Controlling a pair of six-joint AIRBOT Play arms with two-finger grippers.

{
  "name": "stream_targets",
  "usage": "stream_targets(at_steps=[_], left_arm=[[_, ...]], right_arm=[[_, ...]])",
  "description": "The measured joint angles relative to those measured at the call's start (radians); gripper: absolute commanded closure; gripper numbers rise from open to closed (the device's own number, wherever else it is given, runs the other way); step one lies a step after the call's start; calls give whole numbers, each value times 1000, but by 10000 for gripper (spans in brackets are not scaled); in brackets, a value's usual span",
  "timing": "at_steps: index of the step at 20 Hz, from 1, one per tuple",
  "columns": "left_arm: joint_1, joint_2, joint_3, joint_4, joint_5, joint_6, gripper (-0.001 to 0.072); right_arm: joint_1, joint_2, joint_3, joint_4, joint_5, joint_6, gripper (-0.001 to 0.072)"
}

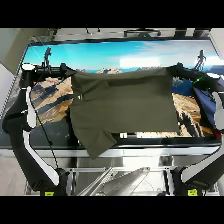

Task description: Fold the shirts.

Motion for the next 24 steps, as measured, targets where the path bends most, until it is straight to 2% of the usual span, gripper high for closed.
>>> stream_targets(at_steps=[10, 19, 20, 22, 24], left_arm=[[9, 6, -141, 76, -58, -6, 692], [-26, 6, -229, 161, -2, -7, 700], [-28, 6, -231, 162, 6, -6, 685], [-28, 12, -233, 168, -1, -6, 420], [-16, 27, -235, 168, -39, -6, 420]], right_arm=[[-48, -33, 22, -311, 116, 97, 697], [-36, -103, 22, -365, 122, 110, 696], [-34, -105, 22, -366, 124, 109, 686], [-35, -105, 23, -373, 146, 109, 455], [-43, -85, 29, -424, 195, 117, 455]])
